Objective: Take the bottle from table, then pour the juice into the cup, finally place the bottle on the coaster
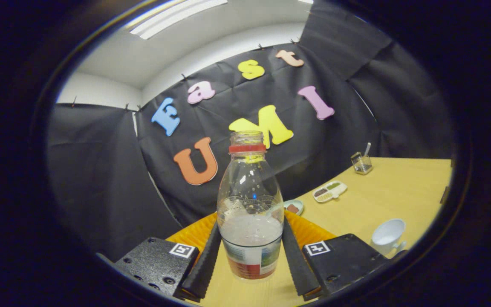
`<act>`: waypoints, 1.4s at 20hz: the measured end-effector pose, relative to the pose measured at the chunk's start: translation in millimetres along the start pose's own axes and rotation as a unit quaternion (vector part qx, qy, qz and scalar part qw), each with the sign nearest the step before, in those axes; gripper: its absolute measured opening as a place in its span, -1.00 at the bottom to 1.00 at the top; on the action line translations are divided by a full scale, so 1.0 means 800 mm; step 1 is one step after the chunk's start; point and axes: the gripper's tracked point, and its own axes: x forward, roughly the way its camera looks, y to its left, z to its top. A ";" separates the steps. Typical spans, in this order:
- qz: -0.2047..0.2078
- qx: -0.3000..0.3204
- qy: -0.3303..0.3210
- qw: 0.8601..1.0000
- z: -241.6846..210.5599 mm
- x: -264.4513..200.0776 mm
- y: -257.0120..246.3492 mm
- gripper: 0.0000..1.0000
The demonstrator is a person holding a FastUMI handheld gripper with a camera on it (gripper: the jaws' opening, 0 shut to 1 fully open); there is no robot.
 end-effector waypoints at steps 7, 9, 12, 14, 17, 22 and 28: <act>-0.003 -0.135 0.000 0.991 -0.026 0.064 0.001 0.58; -0.007 -0.160 0.006 0.987 -0.044 0.087 -0.008 0.58; -0.022 -0.189 0.020 0.981 -0.075 0.124 -0.031 0.59; -0.043 -0.211 0.032 0.976 -0.095 0.146 -0.052 0.59; -0.056 -0.221 0.044 0.973 -0.121 0.172 -0.072 0.60; -0.070 -0.208 0.051 0.974 -0.150 0.186 -0.103 0.60; -0.081 -0.210 0.066 0.972 -0.177 0.193 -0.125 0.61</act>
